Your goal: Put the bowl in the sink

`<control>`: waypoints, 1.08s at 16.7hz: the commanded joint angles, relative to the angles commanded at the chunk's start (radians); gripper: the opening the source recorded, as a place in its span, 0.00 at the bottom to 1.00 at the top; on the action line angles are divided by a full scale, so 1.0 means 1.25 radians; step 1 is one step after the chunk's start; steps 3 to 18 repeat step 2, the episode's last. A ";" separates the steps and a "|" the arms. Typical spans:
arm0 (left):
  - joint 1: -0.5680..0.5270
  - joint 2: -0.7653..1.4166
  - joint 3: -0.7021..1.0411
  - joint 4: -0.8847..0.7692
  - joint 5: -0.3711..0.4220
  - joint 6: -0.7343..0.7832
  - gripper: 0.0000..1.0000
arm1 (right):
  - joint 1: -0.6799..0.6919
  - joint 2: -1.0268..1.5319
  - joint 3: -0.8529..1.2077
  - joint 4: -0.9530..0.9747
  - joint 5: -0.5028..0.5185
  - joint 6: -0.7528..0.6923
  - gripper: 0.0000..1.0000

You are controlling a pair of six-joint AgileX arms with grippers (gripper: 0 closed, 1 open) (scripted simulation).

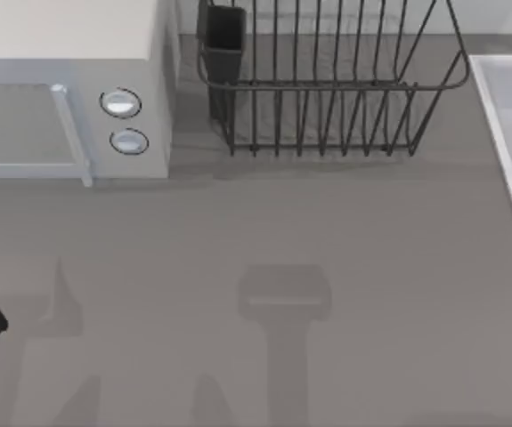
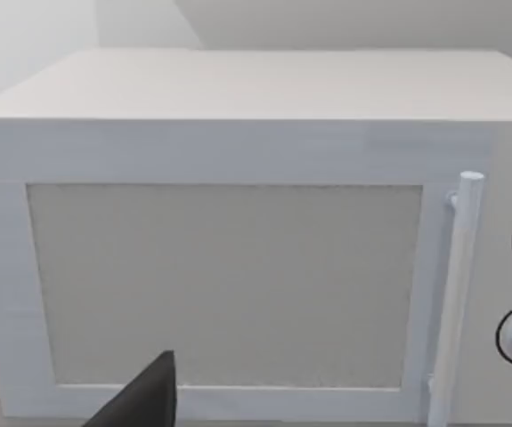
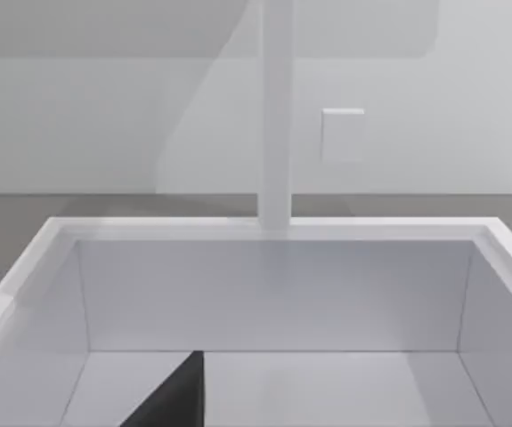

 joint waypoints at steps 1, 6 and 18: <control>0.000 0.000 0.000 0.000 0.000 0.000 1.00 | 0.000 0.000 0.000 0.000 0.000 0.000 1.00; 0.000 0.000 0.000 0.000 0.000 0.000 1.00 | 0.000 0.000 0.000 0.000 0.000 0.000 1.00; 0.000 0.000 0.000 0.000 0.000 0.000 1.00 | 0.000 0.000 0.000 0.000 0.000 0.000 1.00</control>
